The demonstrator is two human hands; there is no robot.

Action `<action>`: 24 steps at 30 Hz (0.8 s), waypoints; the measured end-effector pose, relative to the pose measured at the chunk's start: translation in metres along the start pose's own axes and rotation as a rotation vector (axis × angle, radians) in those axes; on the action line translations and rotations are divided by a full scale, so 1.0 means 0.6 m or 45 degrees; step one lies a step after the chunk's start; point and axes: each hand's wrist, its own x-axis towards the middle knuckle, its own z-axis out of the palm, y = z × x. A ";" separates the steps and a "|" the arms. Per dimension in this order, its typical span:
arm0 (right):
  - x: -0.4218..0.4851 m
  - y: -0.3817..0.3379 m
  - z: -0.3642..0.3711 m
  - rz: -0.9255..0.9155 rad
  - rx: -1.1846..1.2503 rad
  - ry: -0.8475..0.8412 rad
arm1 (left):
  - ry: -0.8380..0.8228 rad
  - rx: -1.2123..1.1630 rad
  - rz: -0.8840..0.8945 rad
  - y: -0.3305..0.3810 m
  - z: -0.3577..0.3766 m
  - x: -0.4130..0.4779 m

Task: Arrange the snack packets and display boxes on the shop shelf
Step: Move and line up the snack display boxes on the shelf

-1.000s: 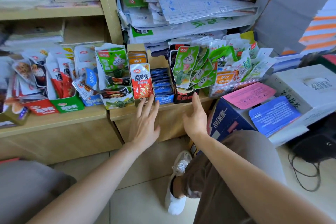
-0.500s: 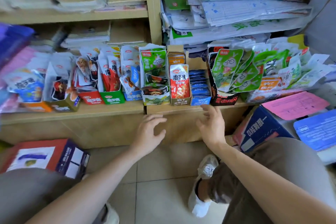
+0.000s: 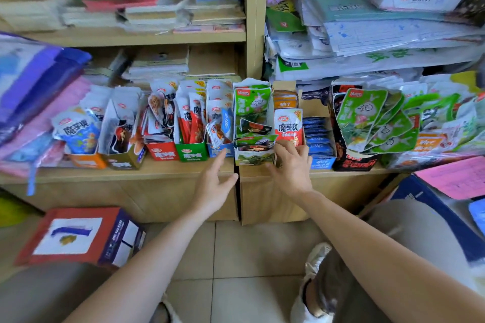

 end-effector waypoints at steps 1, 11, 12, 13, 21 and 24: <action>0.003 0.000 0.000 0.001 -0.003 0.007 | -0.037 -0.029 -0.019 0.001 0.010 0.007; -0.055 0.044 -0.039 -0.016 0.213 0.217 | 0.229 -0.192 0.169 0.002 0.065 0.053; -0.059 0.052 -0.043 -0.005 0.097 0.300 | 0.234 -0.162 0.207 0.002 0.069 0.053; -0.061 0.061 -0.048 0.022 0.011 0.346 | 0.234 -0.136 0.244 0.003 0.072 0.051; -0.061 0.100 -0.073 0.172 -0.046 0.270 | 0.302 0.138 0.364 -0.003 0.066 0.064; -0.062 0.105 -0.076 0.168 -0.062 0.270 | 0.323 0.167 0.364 -0.005 0.071 0.059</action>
